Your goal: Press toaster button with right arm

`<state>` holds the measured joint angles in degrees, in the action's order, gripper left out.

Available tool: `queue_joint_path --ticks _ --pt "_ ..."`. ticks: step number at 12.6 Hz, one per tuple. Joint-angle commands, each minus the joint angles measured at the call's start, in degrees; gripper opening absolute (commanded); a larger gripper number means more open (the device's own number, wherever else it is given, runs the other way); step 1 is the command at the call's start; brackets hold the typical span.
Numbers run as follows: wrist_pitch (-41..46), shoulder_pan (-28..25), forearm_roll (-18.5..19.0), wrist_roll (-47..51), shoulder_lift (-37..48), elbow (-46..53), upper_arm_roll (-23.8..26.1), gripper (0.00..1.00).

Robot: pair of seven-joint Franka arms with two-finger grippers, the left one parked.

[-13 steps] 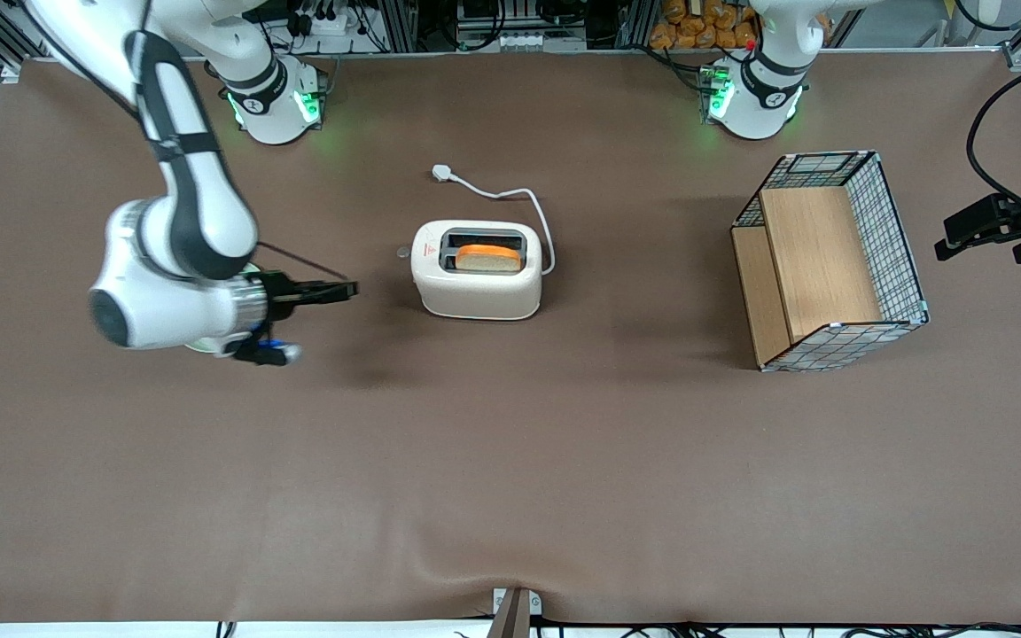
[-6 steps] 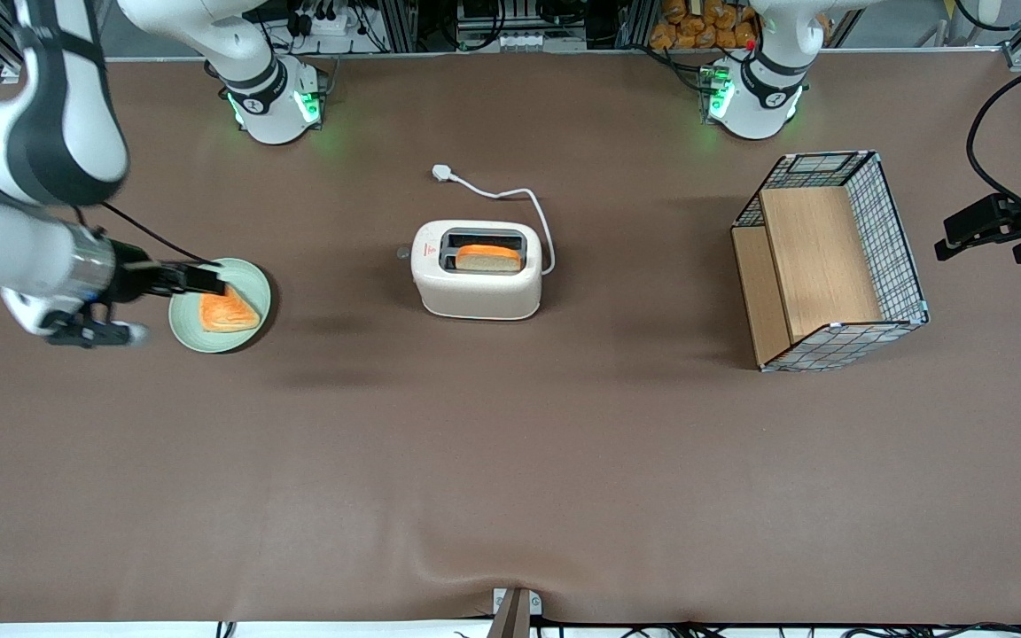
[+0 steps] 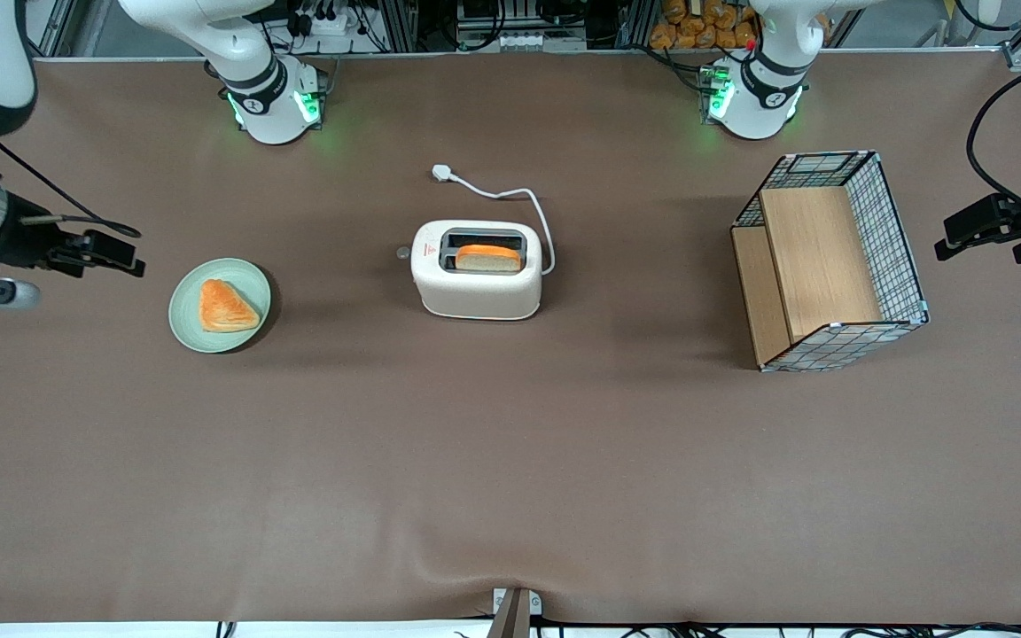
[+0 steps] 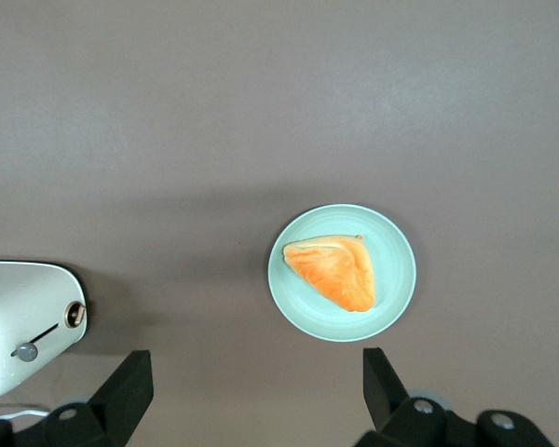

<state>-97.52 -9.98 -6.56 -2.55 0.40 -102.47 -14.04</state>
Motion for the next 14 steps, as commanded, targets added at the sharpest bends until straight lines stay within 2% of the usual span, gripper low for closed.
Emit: queue_joint_path --ticks 1,3,7,14 --pt "3.37 7.94 2.33 -0.18 2.15 2.87 8.4 1.0" --pt "5.93 9.97 2.42 -0.18 1.79 6.22 10.17 1.0" --pt "7.16 11.03 4.36 -0.44 2.23 6.76 11.14 1.0" --pt "16.12 12.53 6.47 1.22 2.06 13.6 12.72 1.0"
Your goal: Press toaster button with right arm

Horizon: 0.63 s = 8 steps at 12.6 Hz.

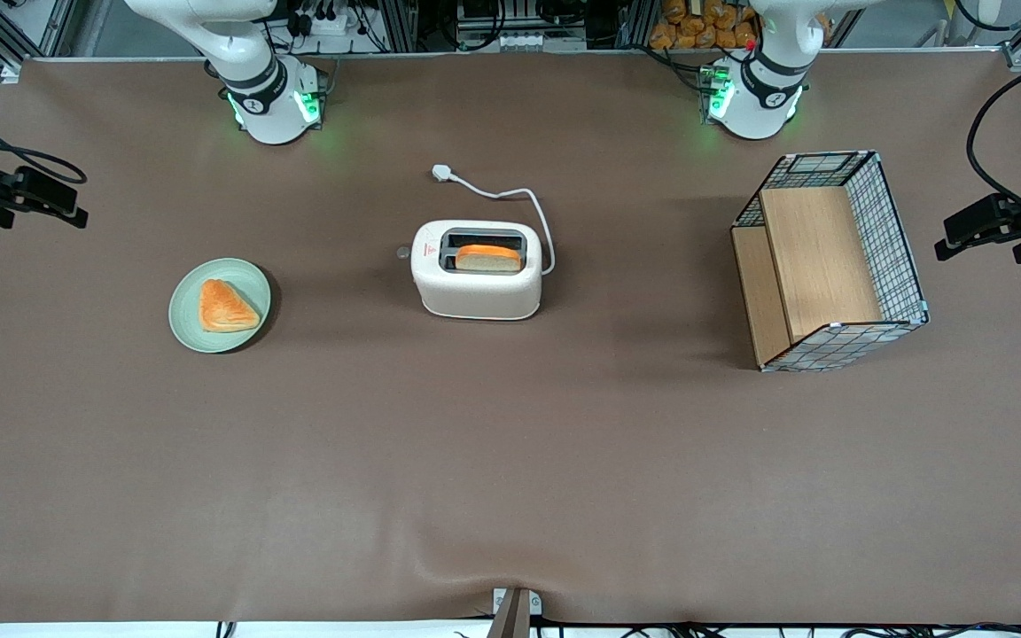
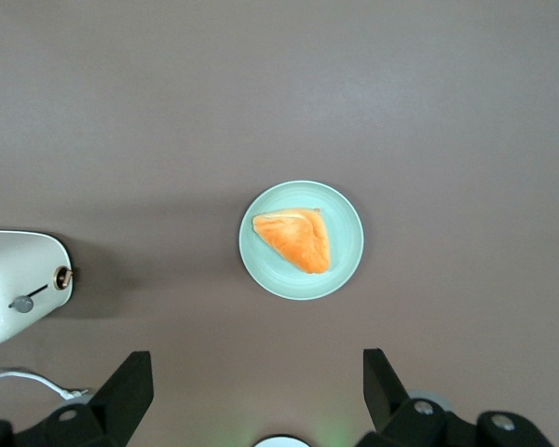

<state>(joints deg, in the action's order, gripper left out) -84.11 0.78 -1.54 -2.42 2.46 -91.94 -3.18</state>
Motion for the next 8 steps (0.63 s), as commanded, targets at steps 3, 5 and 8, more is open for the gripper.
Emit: queue_joint_path --ticks 3,5,8 --pt "5.0 1.33 1.46 4.71 0.0 4.05 1.86 1.0" --pt "5.01 1.33 1.37 4.01 0.08 4.22 1.86 1.0" --pt "5.01 1.33 1.28 4.36 -0.35 6.24 1.78 1.0"
